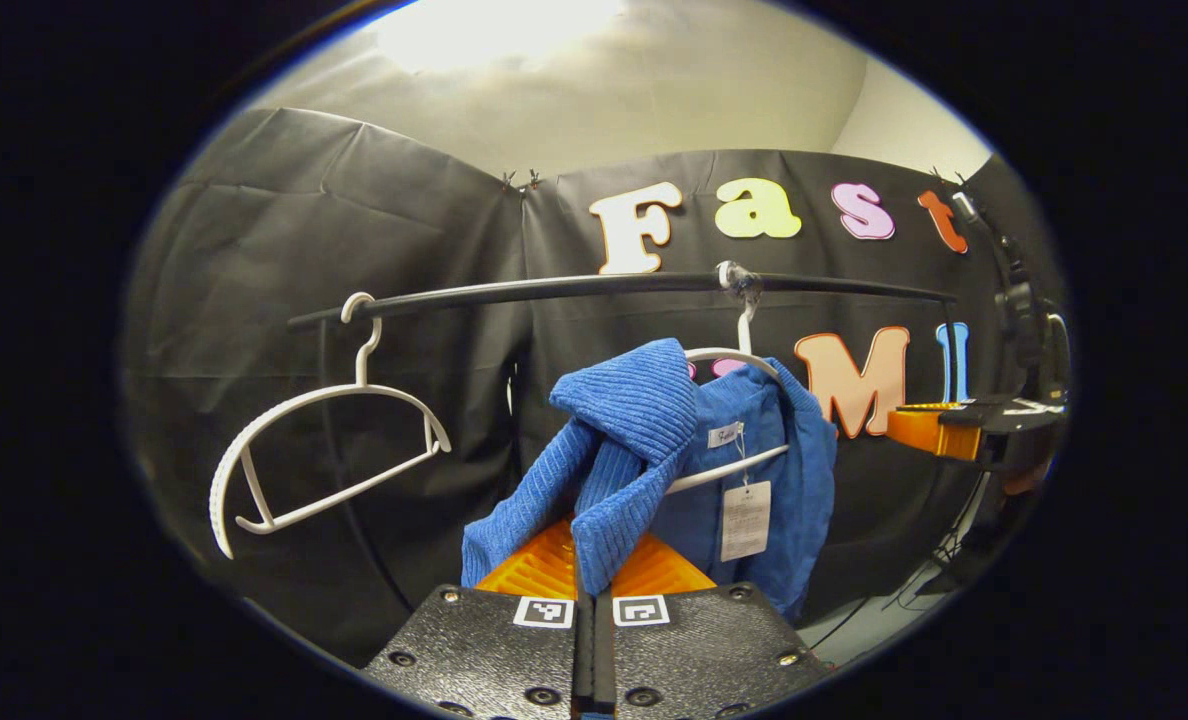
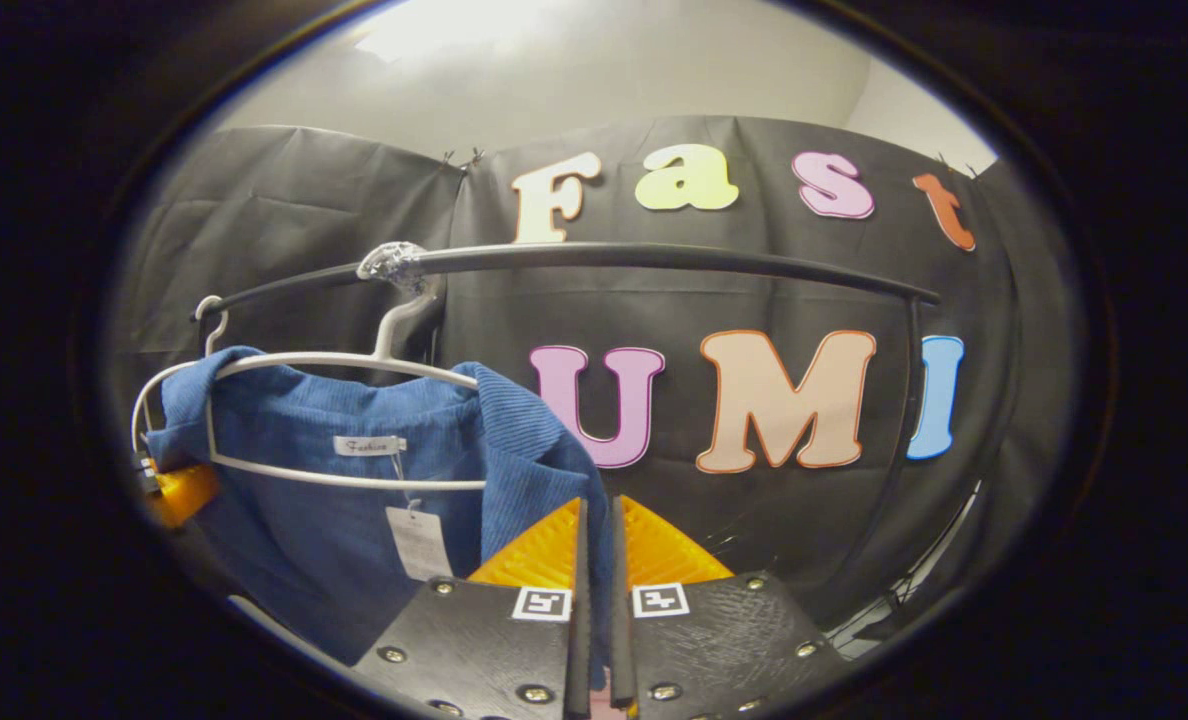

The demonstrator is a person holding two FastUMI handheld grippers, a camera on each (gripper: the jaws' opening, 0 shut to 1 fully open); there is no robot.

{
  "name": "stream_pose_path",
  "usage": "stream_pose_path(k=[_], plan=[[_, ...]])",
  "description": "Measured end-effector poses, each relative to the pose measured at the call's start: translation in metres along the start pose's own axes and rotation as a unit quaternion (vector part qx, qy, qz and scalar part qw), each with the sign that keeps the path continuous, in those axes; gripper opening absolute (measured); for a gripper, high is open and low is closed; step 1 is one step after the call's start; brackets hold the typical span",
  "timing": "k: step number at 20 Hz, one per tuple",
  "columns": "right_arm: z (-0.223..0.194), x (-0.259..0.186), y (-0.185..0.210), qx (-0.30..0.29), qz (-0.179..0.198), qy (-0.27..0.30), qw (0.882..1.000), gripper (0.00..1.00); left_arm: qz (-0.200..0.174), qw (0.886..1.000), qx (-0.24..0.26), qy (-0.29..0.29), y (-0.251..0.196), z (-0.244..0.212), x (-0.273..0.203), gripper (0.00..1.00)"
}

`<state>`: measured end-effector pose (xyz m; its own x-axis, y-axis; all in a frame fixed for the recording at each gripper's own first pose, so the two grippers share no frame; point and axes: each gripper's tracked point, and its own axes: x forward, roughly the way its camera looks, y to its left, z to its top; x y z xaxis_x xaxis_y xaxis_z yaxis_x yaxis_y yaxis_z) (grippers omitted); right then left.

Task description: Grasp the clothes on the hanger with both hands and then place them into the laundry hamper below.

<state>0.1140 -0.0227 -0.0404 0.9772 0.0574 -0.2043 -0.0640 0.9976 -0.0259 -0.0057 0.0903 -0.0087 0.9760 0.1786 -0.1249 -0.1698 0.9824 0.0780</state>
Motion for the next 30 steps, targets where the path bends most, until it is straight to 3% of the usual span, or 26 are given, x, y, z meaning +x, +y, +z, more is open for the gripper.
stream_pose_path(k=[7, 13, 21, 23, 24, 26, 27, 28, 29, 30], plan=[[0.011, 0.022, -0.027, -0.013, -0.021, -0.010, 1.000, 0.08, -0.033, 0.999, -0.016, 0.007, -0.003, 0.009, -0.012, 0.00], [0.010, 0.045, -0.047, -0.010, -0.023, -0.009, 1.000, 0.08, -0.038, 0.999, -0.021, 0.005, -0.005, 0.018, -0.023, 0.00], [-0.013, 0.048, 0.002, 0.055, 0.049, 0.004, 0.997, 0.10, -0.012, 1.000, -0.020, -0.003, -0.006, 0.030, -0.029, 0.00], [-0.015, 0.047, 0.015, 0.052, 0.062, 0.002, 0.997, 0.27, -0.013, 1.000, -0.027, -0.002, -0.006, 0.035, -0.031, 0.00], [-0.018, 0.045, 0.022, 0.050, 0.068, 0.002, 0.996, 0.27, -0.013, 0.999, -0.032, 0.000, -0.006, 0.037, -0.032, 0.00], [-0.020, 0.041, 0.039, 0.055, 0.088, 0.005, 0.995, 0.39, -0.012, 0.999, -0.041, 0.001, -0.005, 0.042, -0.034, 0.00], [-0.020, 0.038, 0.048, 0.060, 0.096, 0.005, 0.994, 0.38, -0.011, 0.999, -0.043, 0.001, -0.004, 0.043, -0.033, 0.00], [-0.020, 0.037, 0.058, 0.065, 0.107, 0.004, 0.992, 0.45, -0.009, 0.999, -0.044, 0.002, -0.004, 0.044, -0.033, 0.00], [-0.022, 0.035, 0.064, 0.066, 0.114, 0.009, 0.991, 0.60, -0.007, 0.999, -0.043, 0.003, -0.004, 0.044, -0.033, 0.00], [-0.025, 0.036, 0.072, 0.069, 0.119, 0.012, 0.990, 0.68, -0.006, 0.999, -0.042, 0.004, -0.004, 0.044, -0.032, 0.00]])
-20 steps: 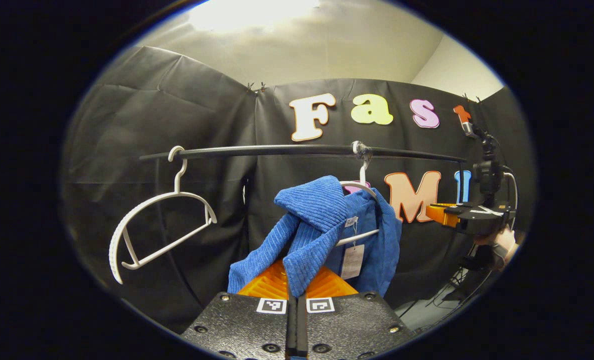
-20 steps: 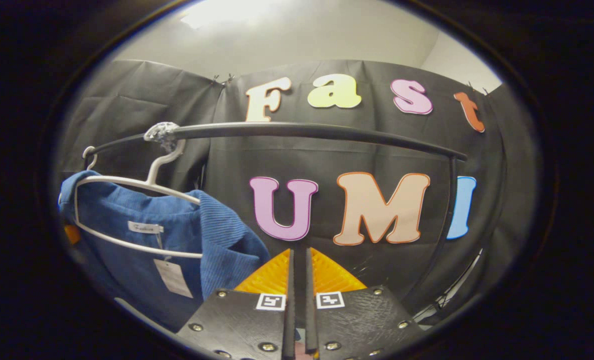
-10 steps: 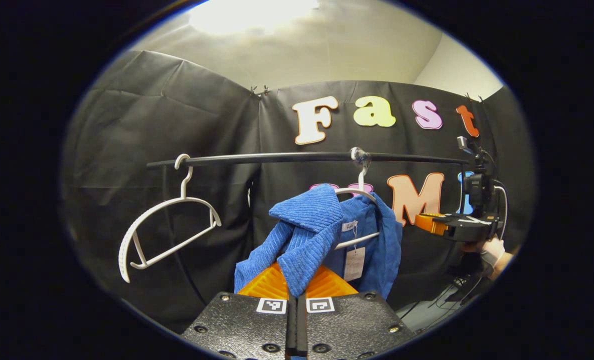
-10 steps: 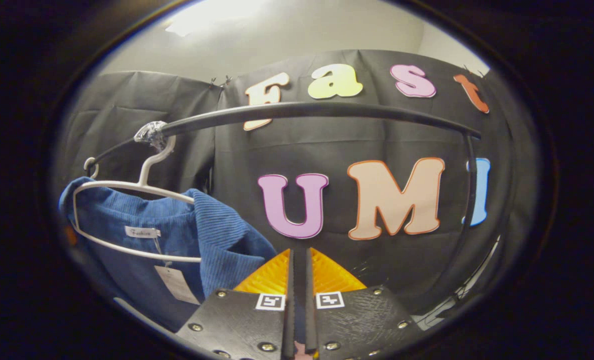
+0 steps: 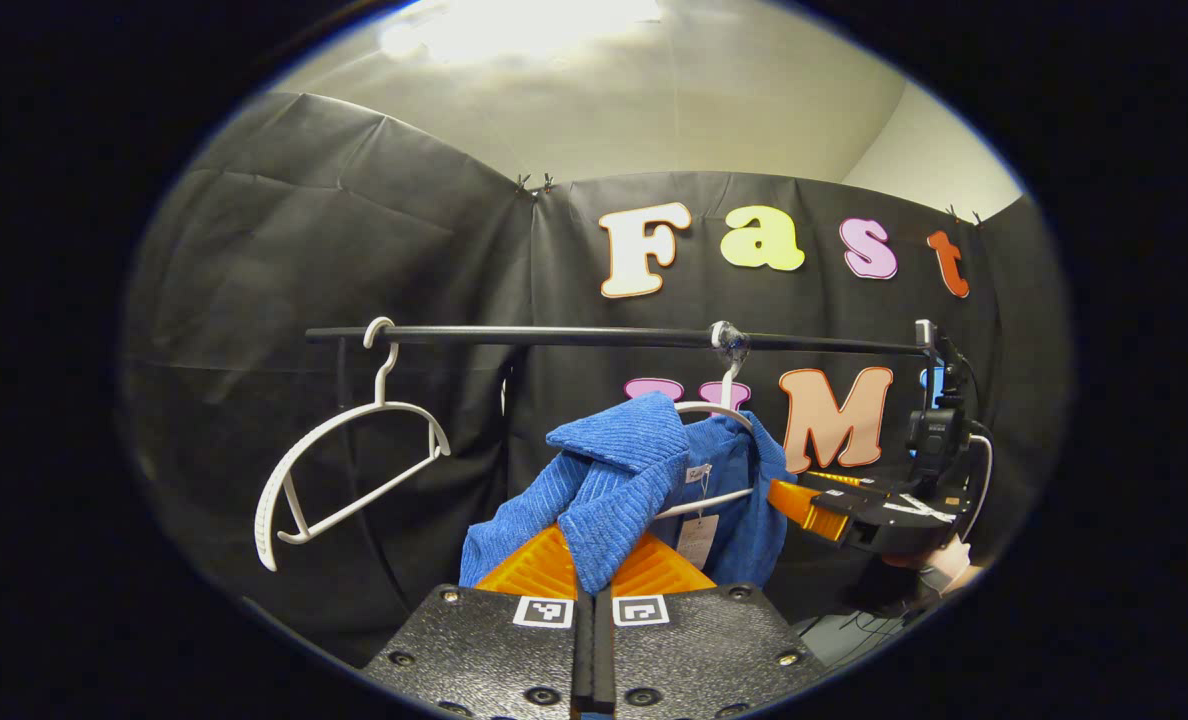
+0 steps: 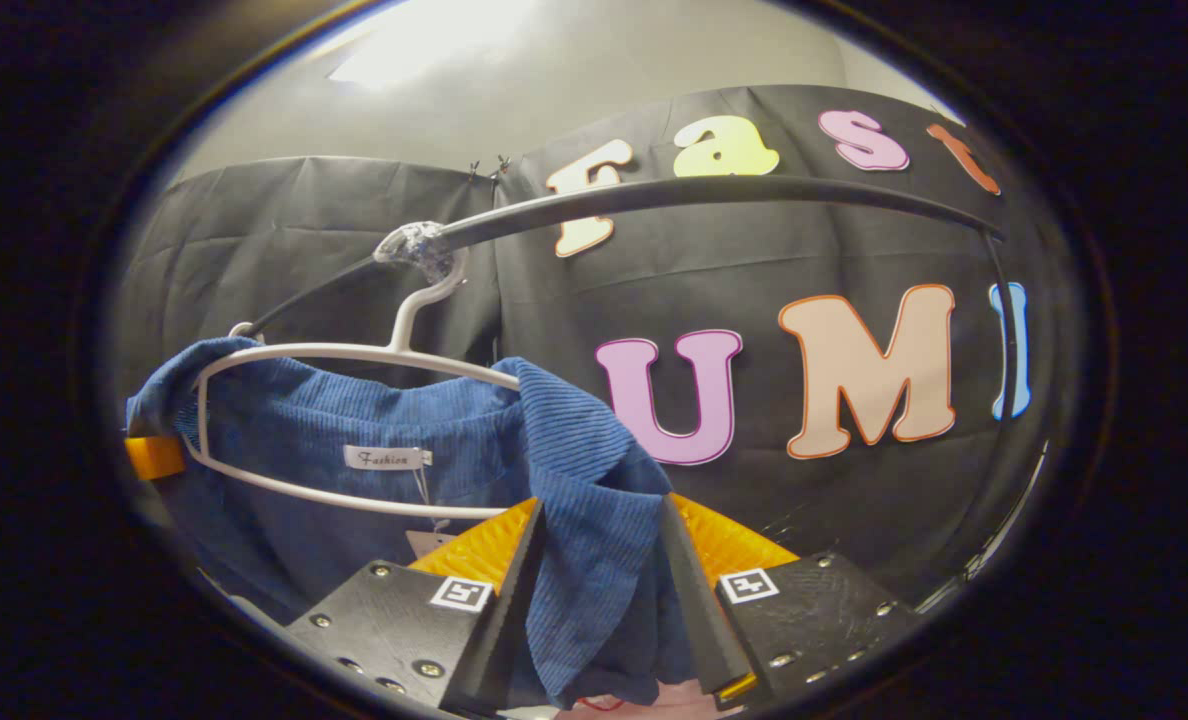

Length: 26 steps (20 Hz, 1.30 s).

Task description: Grasp the clothes on the hanger with both hands and then place them into the laundry hamper below.

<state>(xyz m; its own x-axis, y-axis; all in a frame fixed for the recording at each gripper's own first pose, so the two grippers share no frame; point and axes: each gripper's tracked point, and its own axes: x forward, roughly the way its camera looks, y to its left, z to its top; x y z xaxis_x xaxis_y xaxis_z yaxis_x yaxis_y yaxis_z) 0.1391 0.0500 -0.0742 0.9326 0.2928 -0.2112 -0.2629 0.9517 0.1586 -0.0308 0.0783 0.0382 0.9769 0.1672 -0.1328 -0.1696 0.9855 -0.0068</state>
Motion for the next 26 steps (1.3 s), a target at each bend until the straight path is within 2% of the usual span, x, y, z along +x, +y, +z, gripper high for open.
stream_pose_path(k=[1, 3, 5, 6, 7, 8, 11, 15, 19, 26], plan=[[-0.004, 0.002, 0.004, 0.002, 0.001, 0.003, 1.000, 0.60, 0.001, 1.000, 0.001, 0.002, 0.000, 0.000, 0.001, 0.01], [-0.016, 0.009, 0.010, -0.010, -0.004, 0.013, 1.000, 0.75, 0.003, 1.000, -0.003, 0.002, -0.001, 0.000, 0.001, 0.02], [-0.027, 0.018, 0.003, -0.030, -0.027, 0.020, 0.999, 0.75, 0.005, 1.000, -0.005, 0.003, 0.000, 0.000, -0.001, 0.00], [-0.032, 0.021, -0.002, -0.038, -0.038, 0.021, 0.998, 0.71, 0.005, 1.000, -0.005, 0.003, 0.001, 0.001, -0.001, 0.00], [-0.035, 0.027, -0.006, -0.047, -0.042, 0.025, 0.998, 0.75, 0.004, 1.000, -0.006, 0.004, 0.001, 0.001, 0.000, 0.00], [-0.038, 0.028, -0.011, -0.054, -0.052, 0.029, 0.997, 0.70, 0.002, 1.000, -0.008, 0.006, 0.000, 0.001, -0.001, 0.00], [-0.030, 0.028, -0.030, -0.063, -0.078, 0.023, 0.995, 0.08, -0.012, 1.000, -0.015, 0.015, -0.003, -0.002, -0.003, 0.00], [-0.003, 0.026, -0.051, -0.078, -0.102, -0.005, 0.992, 0.06, -0.040, 0.999, -0.004, 0.032, -0.014, -0.009, -0.006, 0.00], [0.027, 0.033, -0.078, -0.087, -0.125, -0.035, 0.988, 0.06, -0.062, 0.997, -0.015, 0.036, -0.024, -0.010, -0.008, 0.00], [0.057, 0.063, -0.100, -0.141, -0.147, -0.072, 0.976, 0.06, -0.063, 0.997, -0.016, 0.032, -0.020, -0.005, -0.008, 0.00]])
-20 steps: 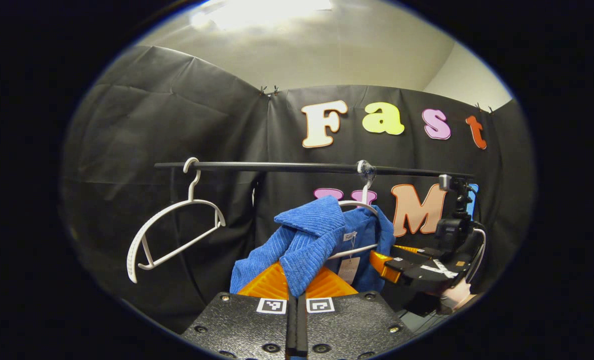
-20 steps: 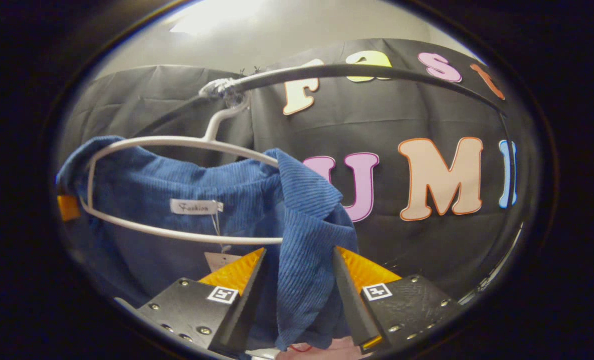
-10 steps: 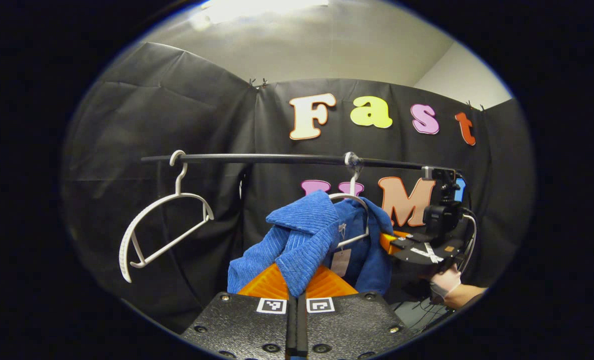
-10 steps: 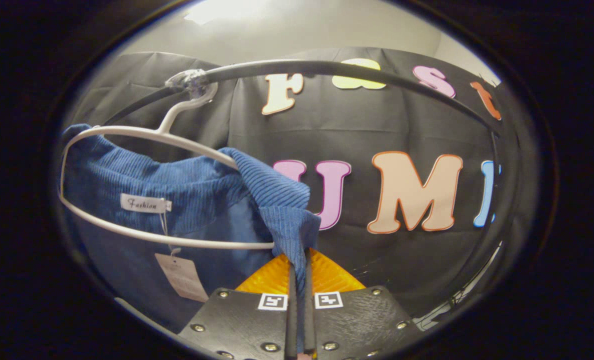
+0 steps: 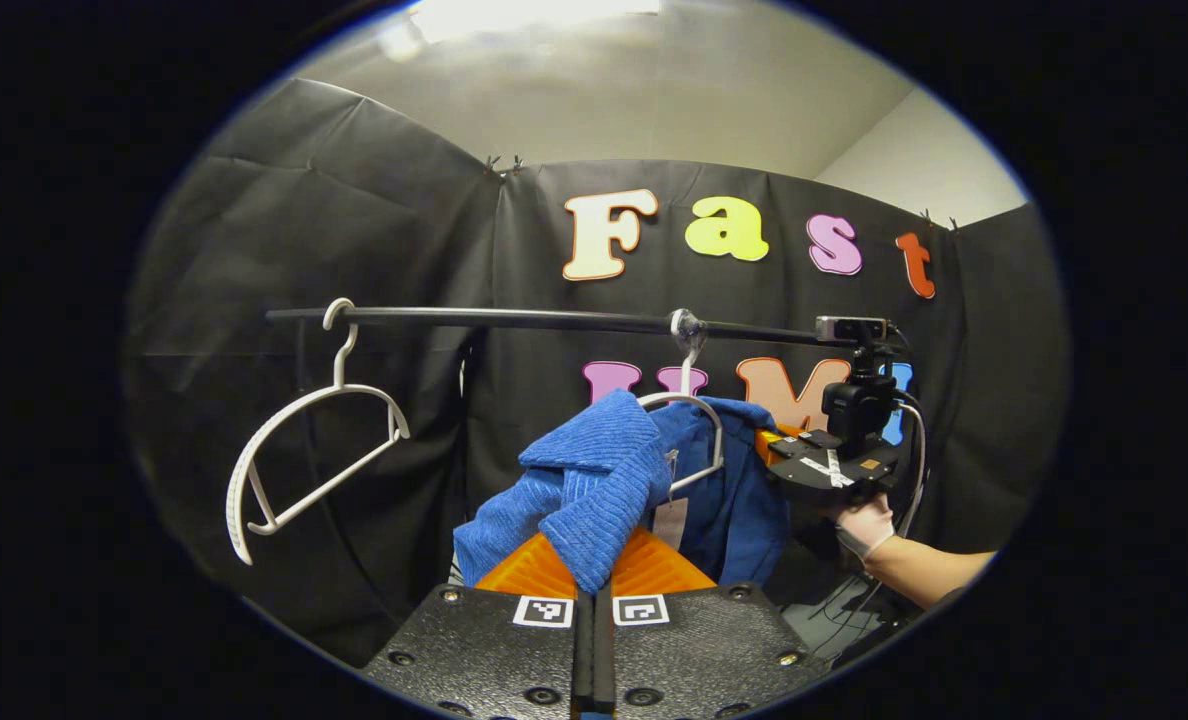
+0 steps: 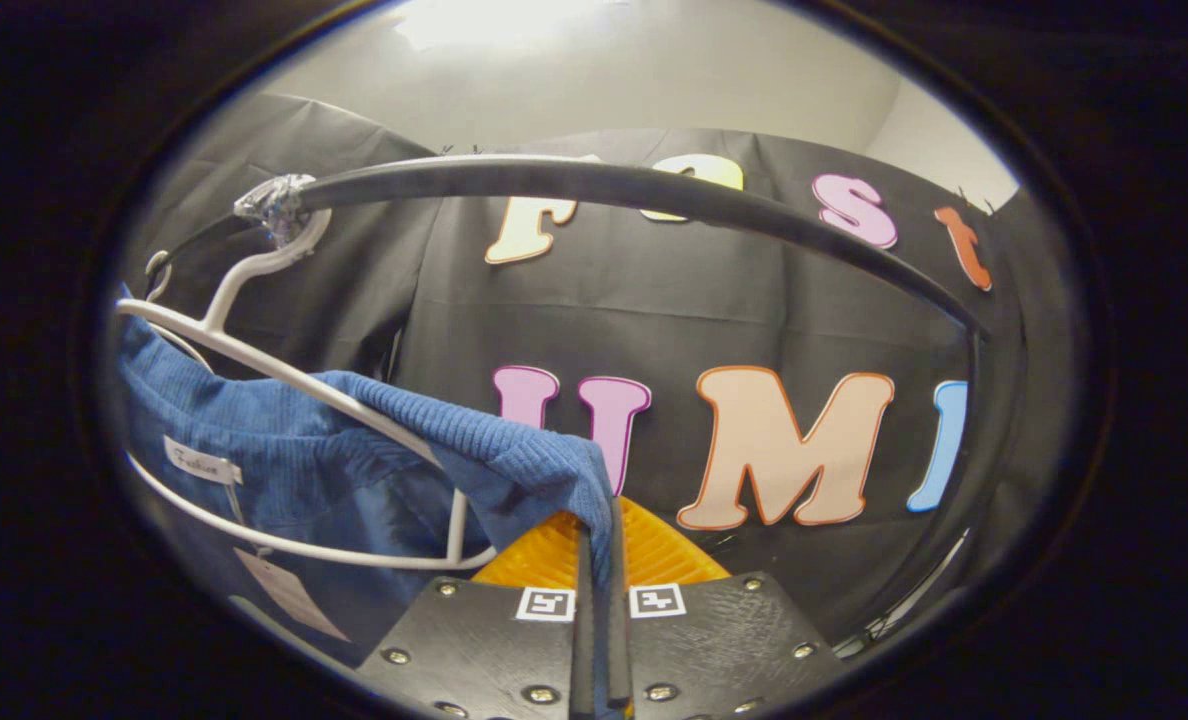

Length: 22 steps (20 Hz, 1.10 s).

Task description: Grasp the clothes on the hanger with both hands and then place them into the laundry hamper below.

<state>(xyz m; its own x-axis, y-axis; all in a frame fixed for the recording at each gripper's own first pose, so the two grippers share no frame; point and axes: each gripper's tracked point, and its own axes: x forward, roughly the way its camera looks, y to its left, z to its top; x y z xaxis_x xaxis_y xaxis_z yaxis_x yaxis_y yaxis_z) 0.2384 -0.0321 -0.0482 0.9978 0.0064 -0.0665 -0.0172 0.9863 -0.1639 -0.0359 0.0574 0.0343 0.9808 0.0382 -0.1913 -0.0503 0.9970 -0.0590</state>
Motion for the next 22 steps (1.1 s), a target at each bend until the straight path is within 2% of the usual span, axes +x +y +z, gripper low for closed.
stream_pose_path(k=[7, 10, 19, 22], plan=[[0.010, 0.027, -0.009, -0.083, -0.024, -0.053, 0.995, 0.06, 0.015, 1.000, 0.006, 0.009, 0.007, -0.002, 0.005, 0.00], [0.011, 0.036, -0.009, -0.112, -0.022, -0.074, 0.991, 0.05, 0.023, 1.000, 0.005, 0.016, 0.011, -0.005, 0.007, 0.00], [-0.022, 0.069, 0.010, -0.120, 0.040, -0.068, 0.990, 0.06, 0.049, 0.998, 0.012, 0.030, 0.016, -0.010, 0.017, 0.00], [-0.037, 0.071, 0.016, -0.094, 0.062, -0.055, 0.992, 0.06, 0.048, 0.998, 0.015, 0.025, 0.013, -0.007, 0.019, 0.00]])
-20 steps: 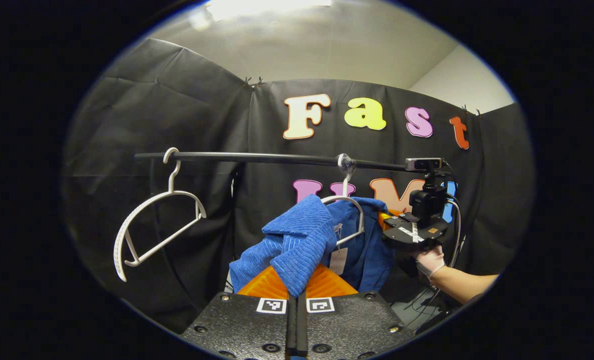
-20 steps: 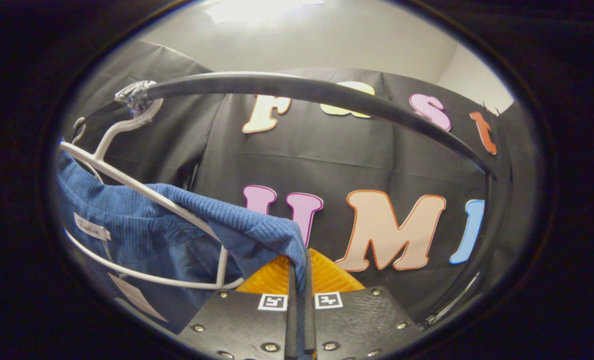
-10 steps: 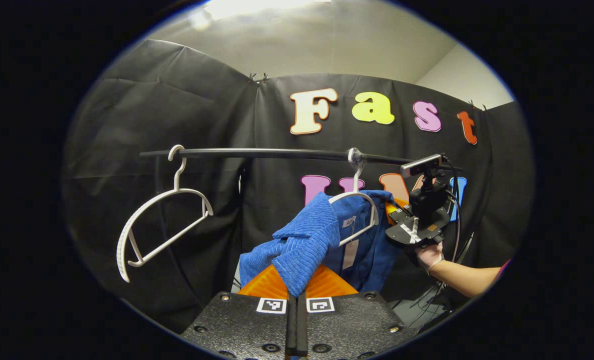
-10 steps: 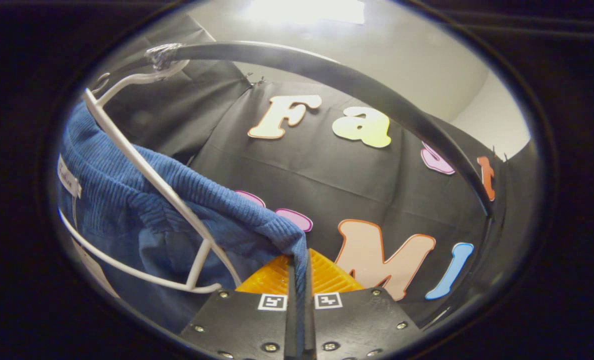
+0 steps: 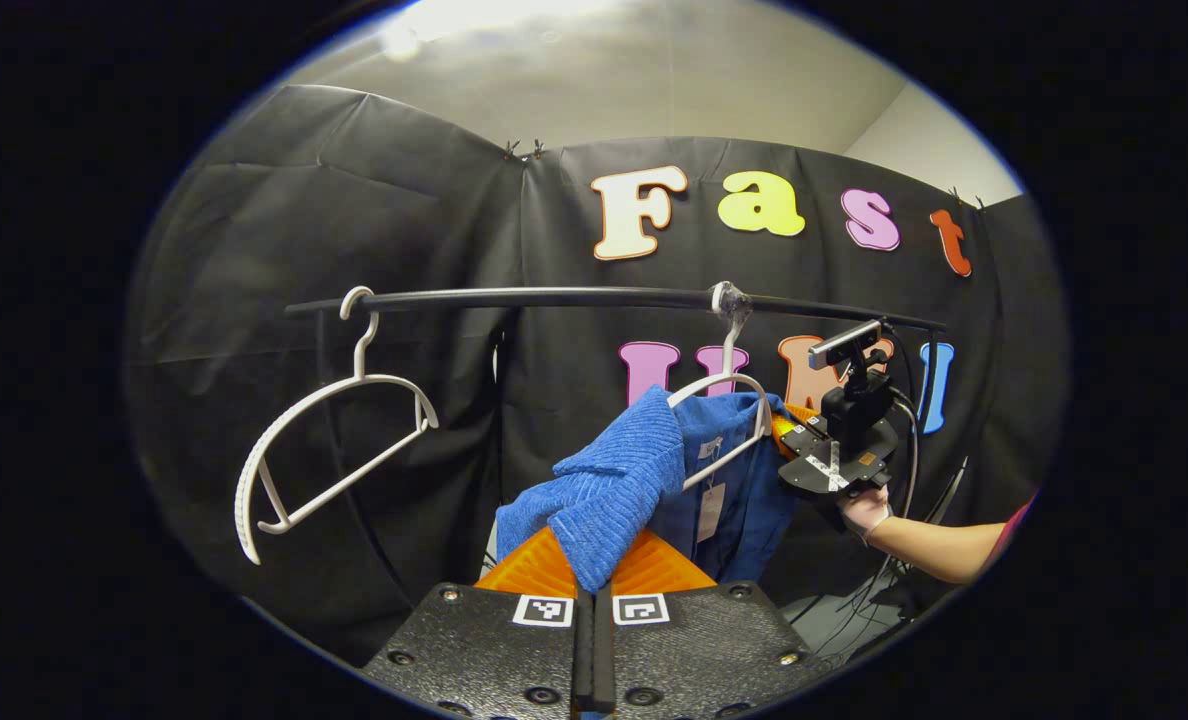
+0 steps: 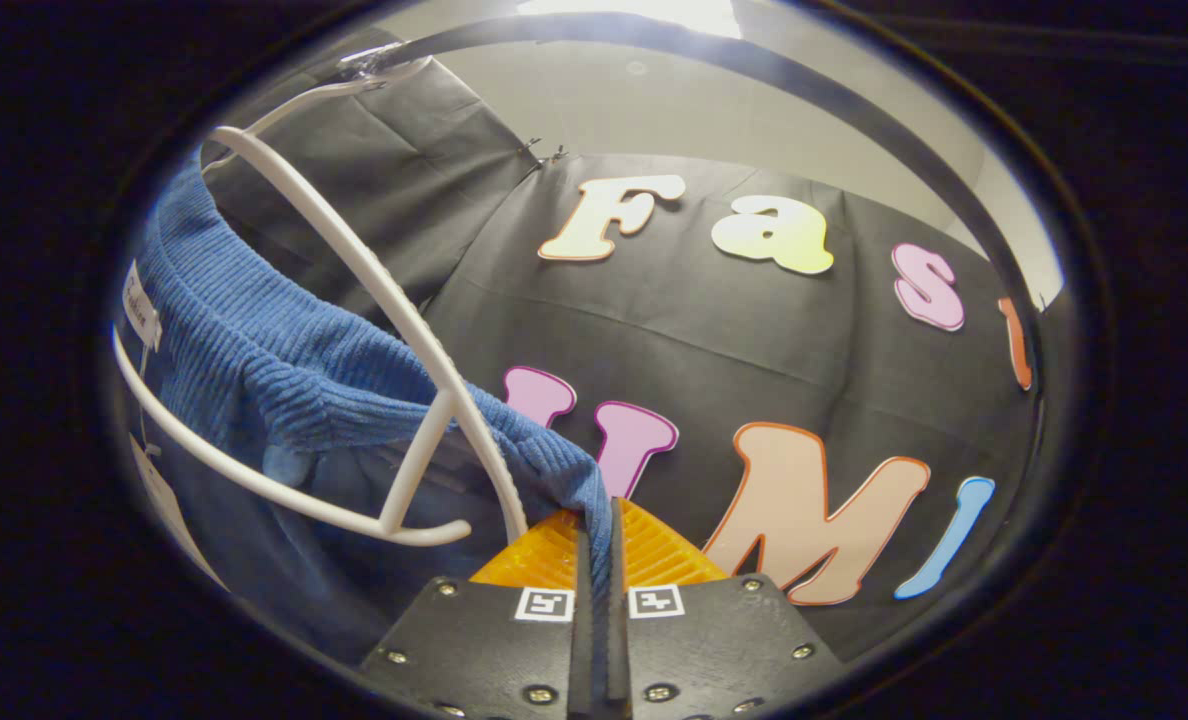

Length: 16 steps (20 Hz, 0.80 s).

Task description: Grasp the clothes on the hanger with both hands and then place them into the laundry hamper below.

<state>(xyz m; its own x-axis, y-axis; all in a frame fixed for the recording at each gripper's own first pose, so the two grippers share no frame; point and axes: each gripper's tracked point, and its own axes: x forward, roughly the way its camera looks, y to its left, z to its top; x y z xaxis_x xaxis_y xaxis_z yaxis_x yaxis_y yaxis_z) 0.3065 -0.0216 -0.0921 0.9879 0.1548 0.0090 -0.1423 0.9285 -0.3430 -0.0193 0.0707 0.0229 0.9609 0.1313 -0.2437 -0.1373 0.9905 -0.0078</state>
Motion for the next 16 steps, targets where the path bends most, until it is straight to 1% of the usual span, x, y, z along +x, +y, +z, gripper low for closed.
stream_pose_path(k=[2, 3, 5, 8, 9, 10, 11, 12, 16], plan=[[-0.004, 0.002, 0.004, 0.026, 0.016, 0.009, 1.000, 0.06, -0.016, 1.000, -0.011, -0.010, -0.004, 0.008, -0.003, 0.00], [-0.004, 0.003, 0.004, 0.032, 0.020, 0.009, 0.999, 0.06, -0.025, 0.999, -0.024, -0.017, -0.006, 0.015, -0.004, 0.00], [-0.003, 0.004, 0.003, 0.037, 0.029, 0.011, 0.999, 0.06, -0.036, 0.998, -0.050, -0.025, -0.005, 0.028, -0.005, 0.00], [-0.004, 0.003, 0.006, 0.034, 0.040, 0.011, 0.999, 0.06, -0.042, 0.997, -0.060, -0.028, -0.003, 0.041, -0.006, 0.00], [-0.005, 0.004, 0.007, 0.031, 0.043, 0.012, 0.999, 0.10, -0.049, 0.997, -0.062, -0.027, -0.006, 0.045, -0.008, 0.00], [-0.005, 0.003, 0.008, 0.031, 0.045, 0.013, 0.998, 0.06, -0.057, 0.996, -0.065, -0.024, -0.008, 0.047, -0.009, 0.00], [-0.005, 0.004, 0.008, 0.033, 0.046, 0.013, 0.998, 0.10, -0.062, 0.996, -0.067, -0.018, -0.008, 0.048, -0.010, 0.00], [-0.006, 0.002, 0.009, 0.036, 0.048, 0.014, 0.998, 0.06, -0.068, 0.995, -0.070, -0.009, -0.008, 0.048, -0.011, 0.00], [-0.004, 0.000, 0.009, 0.031, 0.057, 0.014, 0.998, 0.06, -0.097, 0.991, -0.089, 0.034, -0.009, 0.045, -0.017, 0.00]])
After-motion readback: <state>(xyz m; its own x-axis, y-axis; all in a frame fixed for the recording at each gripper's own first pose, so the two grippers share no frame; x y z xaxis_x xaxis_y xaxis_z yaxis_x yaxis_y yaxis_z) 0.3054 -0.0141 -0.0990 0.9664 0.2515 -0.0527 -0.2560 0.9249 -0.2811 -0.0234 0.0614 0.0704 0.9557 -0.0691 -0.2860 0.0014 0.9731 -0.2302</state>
